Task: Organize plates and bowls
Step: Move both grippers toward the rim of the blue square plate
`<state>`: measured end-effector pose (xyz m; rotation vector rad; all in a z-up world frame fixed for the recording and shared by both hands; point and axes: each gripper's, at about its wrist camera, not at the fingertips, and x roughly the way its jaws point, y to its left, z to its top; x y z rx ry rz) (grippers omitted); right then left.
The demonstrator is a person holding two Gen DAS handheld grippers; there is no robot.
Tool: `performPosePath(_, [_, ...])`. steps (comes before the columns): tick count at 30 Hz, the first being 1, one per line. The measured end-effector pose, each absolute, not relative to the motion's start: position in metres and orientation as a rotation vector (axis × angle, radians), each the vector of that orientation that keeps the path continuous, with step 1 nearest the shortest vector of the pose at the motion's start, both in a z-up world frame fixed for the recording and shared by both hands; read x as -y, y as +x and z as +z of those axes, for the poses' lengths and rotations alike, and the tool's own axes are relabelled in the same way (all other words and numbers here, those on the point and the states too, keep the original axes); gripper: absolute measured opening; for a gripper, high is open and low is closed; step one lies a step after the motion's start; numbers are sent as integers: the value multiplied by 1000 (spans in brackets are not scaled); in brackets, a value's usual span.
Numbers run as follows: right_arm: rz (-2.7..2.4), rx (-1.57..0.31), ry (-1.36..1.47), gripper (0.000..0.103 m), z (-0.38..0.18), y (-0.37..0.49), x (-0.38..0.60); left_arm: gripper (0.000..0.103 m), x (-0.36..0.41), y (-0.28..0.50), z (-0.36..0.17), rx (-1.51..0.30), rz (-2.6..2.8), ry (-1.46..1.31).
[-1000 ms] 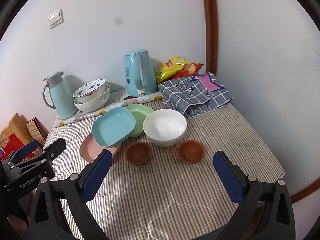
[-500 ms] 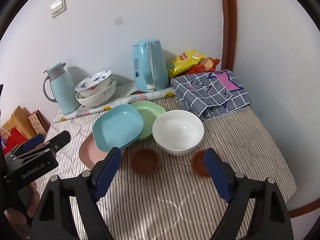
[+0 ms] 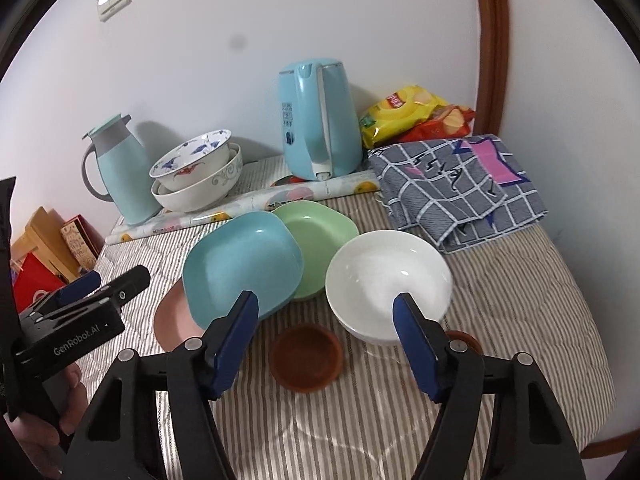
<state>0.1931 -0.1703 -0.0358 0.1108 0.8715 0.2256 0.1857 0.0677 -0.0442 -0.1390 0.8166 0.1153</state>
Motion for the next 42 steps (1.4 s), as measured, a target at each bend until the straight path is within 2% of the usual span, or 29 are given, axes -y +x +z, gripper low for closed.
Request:
performPosePath(12, [276, -937, 77, 50, -70, 239, 142, 81, -83, 221, -71, -858, 128, -133])
performPosePath(14, [277, -943, 76, 49, -75, 246, 139, 77, -83, 228, -75, -866, 121, -136])
performPosePath(22, [274, -965, 63, 47, -90, 266, 135, 72, -86, 248, -89, -885, 100, -159])
performPosePath(24, [275, -973, 57, 41, -93, 269, 133, 71, -86, 251, -92, -890, 93, -169])
performPosePath(32, [281, -974, 35, 37, -100, 278, 126, 61, -85, 266, -104, -911, 79, -172])
performPosePath(35, [301, -973, 19, 28, -100, 281, 121, 57, -86, 270, -107, -917, 81, -177])
performPosePath(39, [303, -993, -9, 28, -105, 287, 113, 55, -89, 275, -113, -930, 86, -185])
performPosePath(42, [300, -1003, -35, 25, -110, 289, 108, 49, -88, 278, -118, -945, 78, -186])
